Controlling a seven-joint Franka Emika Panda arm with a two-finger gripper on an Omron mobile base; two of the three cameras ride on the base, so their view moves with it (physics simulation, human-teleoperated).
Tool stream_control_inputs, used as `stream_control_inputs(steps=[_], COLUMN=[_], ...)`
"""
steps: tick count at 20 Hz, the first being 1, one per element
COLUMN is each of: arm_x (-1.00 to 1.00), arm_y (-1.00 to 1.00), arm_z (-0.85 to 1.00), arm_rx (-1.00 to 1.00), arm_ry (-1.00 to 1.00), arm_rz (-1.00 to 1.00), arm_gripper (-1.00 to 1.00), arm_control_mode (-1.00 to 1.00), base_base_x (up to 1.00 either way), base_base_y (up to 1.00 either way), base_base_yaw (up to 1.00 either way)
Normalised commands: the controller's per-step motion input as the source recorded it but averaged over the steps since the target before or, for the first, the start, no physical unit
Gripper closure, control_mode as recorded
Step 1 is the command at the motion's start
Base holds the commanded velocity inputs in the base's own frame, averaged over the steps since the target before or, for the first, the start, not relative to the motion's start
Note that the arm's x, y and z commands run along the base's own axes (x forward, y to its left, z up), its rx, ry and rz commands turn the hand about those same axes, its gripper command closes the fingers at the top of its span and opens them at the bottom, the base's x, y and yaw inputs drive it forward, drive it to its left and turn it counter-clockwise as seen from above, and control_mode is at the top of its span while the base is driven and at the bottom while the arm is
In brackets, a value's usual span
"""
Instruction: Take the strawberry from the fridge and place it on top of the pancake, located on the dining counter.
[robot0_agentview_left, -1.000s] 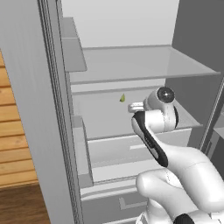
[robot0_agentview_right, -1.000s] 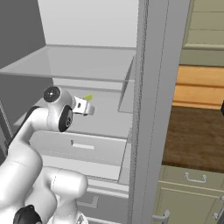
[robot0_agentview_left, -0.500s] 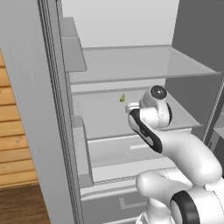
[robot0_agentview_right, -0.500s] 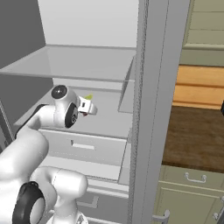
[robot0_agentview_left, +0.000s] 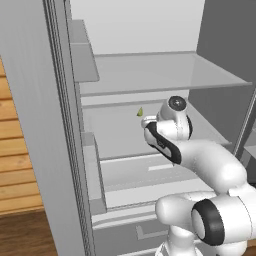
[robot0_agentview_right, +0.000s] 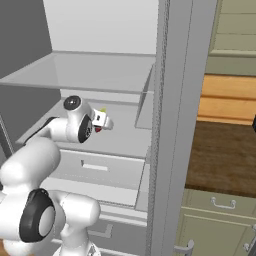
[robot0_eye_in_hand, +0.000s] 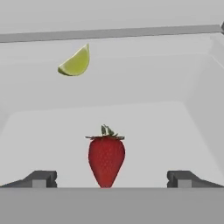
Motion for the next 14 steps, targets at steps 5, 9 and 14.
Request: stream_control_inputs(steps=[5, 9, 14], arm_x=[0.2, 0.23, 0.25], arm_y=[0.0, 0.0, 0.01], arm_z=[-0.19, -0.01, -0.05], arm_rx=[0.0, 0.0, 0.0], arm_ry=[0.02, 0.06, 0.06], arm_rz=[0.0, 0.0, 0.0], arm_gripper=[-1.0, -1.0, -1.0], arm_control_mode=[-1.0, -1.0, -1.0], base_base_x=[0.0, 0.0, 0.0], base_base_y=[0.0, 0.0, 0.0], base_base_yaw=[0.0, 0.0, 0.0])
